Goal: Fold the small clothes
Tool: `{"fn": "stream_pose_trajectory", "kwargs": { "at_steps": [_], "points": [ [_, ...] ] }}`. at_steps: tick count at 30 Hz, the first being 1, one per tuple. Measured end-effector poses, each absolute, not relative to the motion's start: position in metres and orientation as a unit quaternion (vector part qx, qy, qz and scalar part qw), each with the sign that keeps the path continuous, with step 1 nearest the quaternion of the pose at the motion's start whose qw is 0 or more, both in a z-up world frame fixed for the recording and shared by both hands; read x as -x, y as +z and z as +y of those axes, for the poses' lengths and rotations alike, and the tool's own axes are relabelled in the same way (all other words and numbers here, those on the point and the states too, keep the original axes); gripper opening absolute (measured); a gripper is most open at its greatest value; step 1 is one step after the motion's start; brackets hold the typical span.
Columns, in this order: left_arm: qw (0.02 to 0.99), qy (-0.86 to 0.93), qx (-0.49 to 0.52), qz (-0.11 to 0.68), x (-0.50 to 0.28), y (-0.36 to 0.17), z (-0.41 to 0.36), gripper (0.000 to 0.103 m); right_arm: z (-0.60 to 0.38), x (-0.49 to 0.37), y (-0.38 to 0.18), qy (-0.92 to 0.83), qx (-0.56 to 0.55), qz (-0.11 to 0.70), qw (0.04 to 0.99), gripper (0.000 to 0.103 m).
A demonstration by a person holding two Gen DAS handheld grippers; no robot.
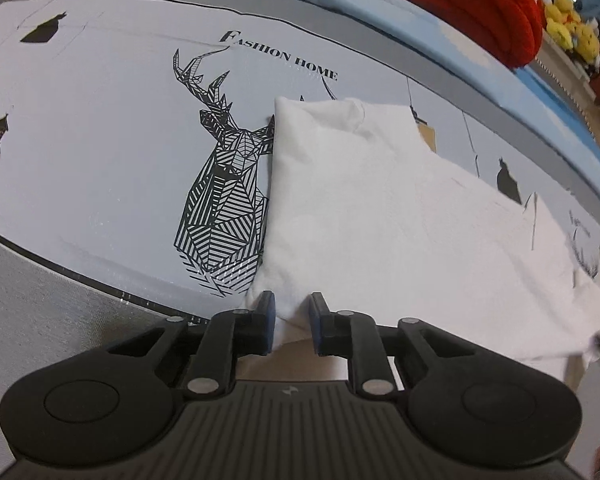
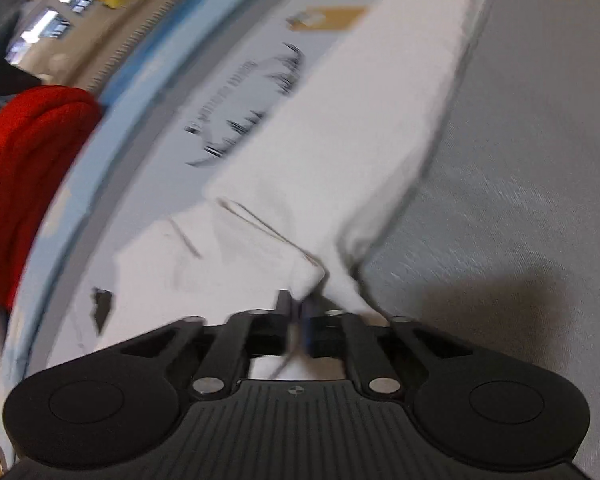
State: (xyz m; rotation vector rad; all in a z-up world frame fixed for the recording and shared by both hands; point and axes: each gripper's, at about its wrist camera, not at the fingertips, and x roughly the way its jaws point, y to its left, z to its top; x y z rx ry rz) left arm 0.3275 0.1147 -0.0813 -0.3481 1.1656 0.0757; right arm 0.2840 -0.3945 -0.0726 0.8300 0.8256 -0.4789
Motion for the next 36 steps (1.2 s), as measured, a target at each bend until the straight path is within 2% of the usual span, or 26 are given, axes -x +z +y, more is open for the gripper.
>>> {"fn": "stream_pose_trajectory", "kwargs": {
  "at_steps": [5,7,10,13,17,19,23,27,29,33,36],
  "points": [
    [0.82,0.039,0.152,0.55,-0.329,-0.078,0.114,0.02,-0.368,-0.275,-0.027,-0.149,-0.337,0.285,0.885,0.003],
    [0.82,0.038,0.151,0.55,-0.33,-0.077,0.114,0.02,-0.368,-0.279,-0.031,-0.177,-0.316,0.314,0.878,0.004],
    [0.828,0.04,0.137,0.542,-0.33,-0.07,0.111,0.021,-0.392,-0.28,-0.066,-0.272,-0.328,0.409,0.807,0.009],
    [0.842,0.033,0.154,0.516,-0.329,-0.056,0.108,0.021,-0.392,-0.271,-0.057,-0.308,-0.292,0.38,0.822,0.01],
    [0.85,0.001,0.154,0.504,-0.329,-0.049,0.097,0.022,-0.374,-0.272,-0.031,-0.209,-0.277,0.311,0.885,0.01],
    [0.84,-0.001,0.152,0.521,-0.331,-0.059,0.094,0.022,-0.377,-0.278,-0.041,-0.161,-0.31,0.337,0.874,0.01],
    [0.817,0.016,0.163,0.553,-0.331,-0.078,0.1,0.021,-0.391,-0.293,-0.084,-0.198,-0.302,0.462,0.81,0.01],
    [0.836,0.003,0.164,0.524,-0.33,-0.061,0.096,0.023,-0.4,-0.289,-0.071,-0.185,-0.317,0.431,0.825,0.014],
    [0.827,-0.003,0.158,0.539,-0.332,-0.07,0.091,0.026,-0.396,-0.285,-0.059,-0.16,-0.308,0.406,0.845,0.017],
    [0.818,0.009,0.165,0.552,-0.332,-0.078,0.093,0.025,-0.413,-0.288,-0.077,-0.188,-0.321,0.461,0.806,0.019],
    [0.832,0.004,0.155,0.533,-0.331,-0.063,0.089,0.026,-0.433,-0.284,-0.073,-0.191,-0.359,0.447,0.797,0.019]
  ]
}}
